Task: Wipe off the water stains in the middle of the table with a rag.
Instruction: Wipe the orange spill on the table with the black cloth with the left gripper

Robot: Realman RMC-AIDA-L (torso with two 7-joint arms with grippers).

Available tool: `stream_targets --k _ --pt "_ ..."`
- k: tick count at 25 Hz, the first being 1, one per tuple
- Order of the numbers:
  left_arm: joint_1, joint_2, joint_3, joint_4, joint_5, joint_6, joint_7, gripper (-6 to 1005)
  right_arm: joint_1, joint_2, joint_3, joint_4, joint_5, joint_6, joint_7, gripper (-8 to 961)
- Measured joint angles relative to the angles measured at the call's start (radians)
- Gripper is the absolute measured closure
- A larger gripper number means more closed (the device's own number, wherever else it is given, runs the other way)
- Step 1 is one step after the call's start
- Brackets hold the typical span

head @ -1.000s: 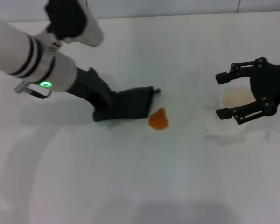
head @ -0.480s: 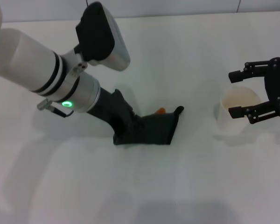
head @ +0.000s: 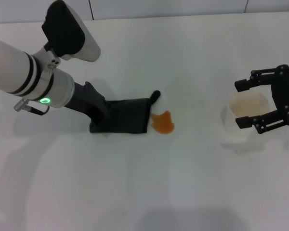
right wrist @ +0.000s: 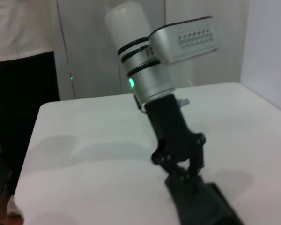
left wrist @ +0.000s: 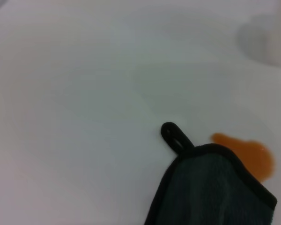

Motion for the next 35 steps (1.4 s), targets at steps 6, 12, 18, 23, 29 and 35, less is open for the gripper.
stream_targets --k 6,12,18,23,29,35 --pt "0.000 -0.001 -0.009 0.003 -0.002 -0.030 0.004 906 -0.004 -0.001 -0.011 -0.004 -0.038 0.002 0.007 95" --pt "-0.011 -0.001 0.001 0.006 -0.097 0.039 0.034 906 -0.002 -0.002 -0.008 -0.005 -0.053 0.001 0.011 95" --pt "-0.010 -0.003 0.049 0.006 -0.189 0.130 0.059 907 -0.002 -0.007 -0.004 -0.007 -0.054 -0.014 0.012 95" --pt "-0.006 -0.005 0.136 0.006 -0.211 0.132 0.053 907 -0.001 -0.007 -0.009 -0.007 -0.054 -0.014 0.012 95" --pt "-0.003 -0.003 0.117 0.000 -0.167 0.060 0.018 907 -0.004 -0.006 -0.008 -0.007 -0.052 -0.021 0.013 95" --pt "0.004 -0.001 0.013 -0.026 -0.075 -0.064 0.010 907 -0.005 0.001 -0.011 -0.007 -0.052 -0.024 0.013 95"
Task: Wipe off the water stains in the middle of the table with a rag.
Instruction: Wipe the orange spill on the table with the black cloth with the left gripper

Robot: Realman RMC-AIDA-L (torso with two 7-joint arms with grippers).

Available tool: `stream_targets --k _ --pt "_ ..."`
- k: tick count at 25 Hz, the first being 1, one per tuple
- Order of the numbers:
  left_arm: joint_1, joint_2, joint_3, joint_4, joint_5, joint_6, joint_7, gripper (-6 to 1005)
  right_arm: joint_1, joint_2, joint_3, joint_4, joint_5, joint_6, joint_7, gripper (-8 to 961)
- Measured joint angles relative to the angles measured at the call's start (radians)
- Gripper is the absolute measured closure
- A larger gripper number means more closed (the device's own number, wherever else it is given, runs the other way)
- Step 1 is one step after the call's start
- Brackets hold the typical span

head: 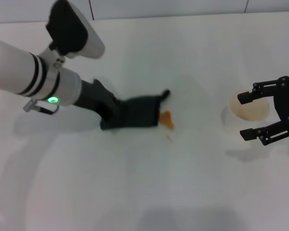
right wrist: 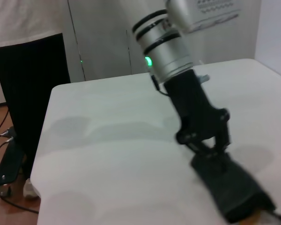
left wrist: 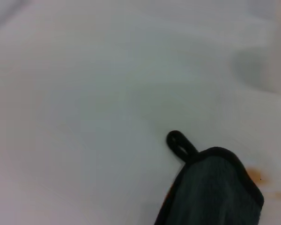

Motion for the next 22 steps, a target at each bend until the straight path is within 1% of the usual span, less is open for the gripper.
stream_targets --k 2,4,9,12,14,16,22 --pt "-0.021 0.002 -0.030 -0.046 0.013 -0.062 -0.001 907 0.001 0.002 0.000 0.000 0.000 -0.001 0.000 95" --pt "-0.055 0.003 -0.053 -0.105 0.017 -0.105 -0.002 907 0.004 0.003 0.000 0.000 -0.001 -0.001 0.000 95" --pt "-0.126 0.000 -0.063 -0.198 0.015 -0.136 0.002 907 0.009 0.005 0.000 0.000 -0.001 -0.001 0.000 95" --pt "-0.150 -0.004 0.001 -0.211 -0.021 -0.127 0.006 907 0.013 0.006 0.000 0.000 -0.001 0.002 0.000 95" --pt "-0.159 -0.004 0.091 -0.201 -0.075 -0.101 0.001 907 0.015 0.006 0.000 0.000 -0.001 0.002 0.000 95" --pt "-0.160 -0.004 0.141 -0.174 -0.110 -0.064 -0.001 908 0.017 0.006 0.000 0.000 0.000 0.002 0.000 95" --pt "-0.152 -0.005 0.242 -0.121 -0.189 0.017 -0.002 908 0.030 0.006 0.000 0.000 0.000 0.005 0.000 95"
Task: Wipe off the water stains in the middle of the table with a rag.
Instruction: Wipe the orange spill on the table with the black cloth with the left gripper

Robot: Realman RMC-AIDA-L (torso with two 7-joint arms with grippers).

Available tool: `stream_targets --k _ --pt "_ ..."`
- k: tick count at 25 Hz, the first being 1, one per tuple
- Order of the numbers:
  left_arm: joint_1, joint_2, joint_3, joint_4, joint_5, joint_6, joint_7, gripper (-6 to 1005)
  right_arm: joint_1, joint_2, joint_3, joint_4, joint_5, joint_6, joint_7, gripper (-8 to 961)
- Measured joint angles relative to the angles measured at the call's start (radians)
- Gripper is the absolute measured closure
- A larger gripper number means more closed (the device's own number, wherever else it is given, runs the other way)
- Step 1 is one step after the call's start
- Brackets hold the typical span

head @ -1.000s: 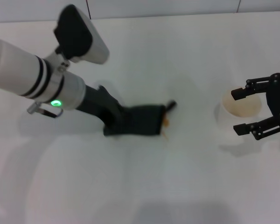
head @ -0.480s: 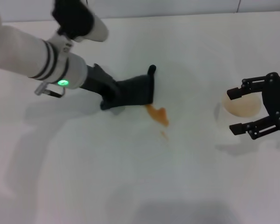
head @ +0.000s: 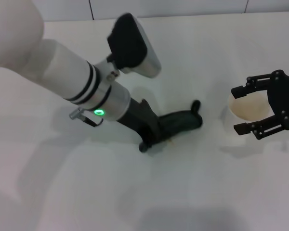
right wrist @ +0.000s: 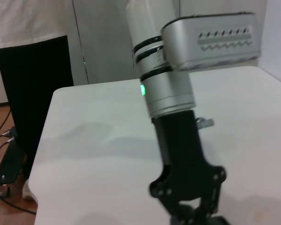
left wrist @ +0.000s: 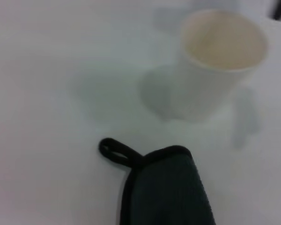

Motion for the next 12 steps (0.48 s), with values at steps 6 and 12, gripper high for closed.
stream_targets --k 6,12 --pt "0.012 0.002 -0.009 -0.002 0.075 -0.055 -0.058 908 0.006 0.005 0.000 0.000 -0.001 0.002 0.000 95" --pt "0.033 0.003 -0.147 -0.011 0.243 -0.123 -0.130 906 0.006 0.009 0.000 0.000 -0.002 0.003 -0.002 95"
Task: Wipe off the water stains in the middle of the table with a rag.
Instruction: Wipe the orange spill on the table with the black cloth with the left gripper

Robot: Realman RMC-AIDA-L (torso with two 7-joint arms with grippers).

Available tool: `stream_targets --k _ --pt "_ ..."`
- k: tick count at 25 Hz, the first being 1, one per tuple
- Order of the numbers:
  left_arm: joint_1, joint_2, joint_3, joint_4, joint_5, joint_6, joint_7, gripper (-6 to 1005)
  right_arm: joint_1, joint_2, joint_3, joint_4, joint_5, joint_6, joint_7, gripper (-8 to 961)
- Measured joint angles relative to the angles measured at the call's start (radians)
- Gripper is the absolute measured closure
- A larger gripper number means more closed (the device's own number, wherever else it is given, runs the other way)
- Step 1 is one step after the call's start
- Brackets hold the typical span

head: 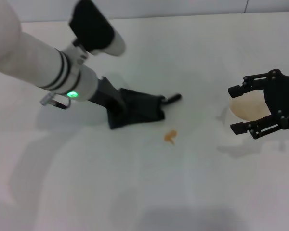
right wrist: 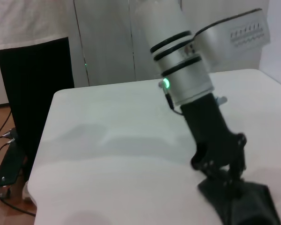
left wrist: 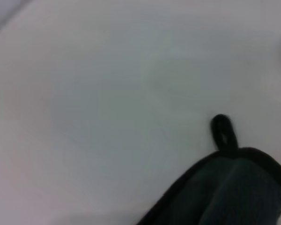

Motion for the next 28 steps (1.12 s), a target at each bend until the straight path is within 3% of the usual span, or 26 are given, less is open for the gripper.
stream_targets --k 4,7,14,15,21,28 --pt "0.005 0.003 -0.082 -0.001 0.022 -0.003 0.005 906 -0.002 0.000 0.000 0.000 0.000 -0.001 -0.002 95" --pt "0.006 0.001 -0.078 -0.001 0.009 0.005 0.021 907 -0.001 0.001 0.000 0.004 0.000 -0.001 -0.003 95" --pt "-0.001 0.000 0.066 -0.001 -0.147 0.036 0.068 907 0.001 0.002 -0.001 0.003 0.000 0.000 -0.004 95" --pt "-0.006 -0.001 0.127 0.006 -0.204 0.062 0.084 907 0.001 0.002 -0.002 0.003 0.000 0.000 -0.004 95" --pt "-0.020 -0.003 0.266 0.014 -0.318 0.095 0.096 908 0.002 0.003 -0.002 0.001 0.000 0.001 -0.004 95" --pt "-0.018 -0.003 0.278 0.016 -0.304 0.076 0.070 909 0.003 0.009 -0.002 0.000 0.002 0.000 -0.004 95"
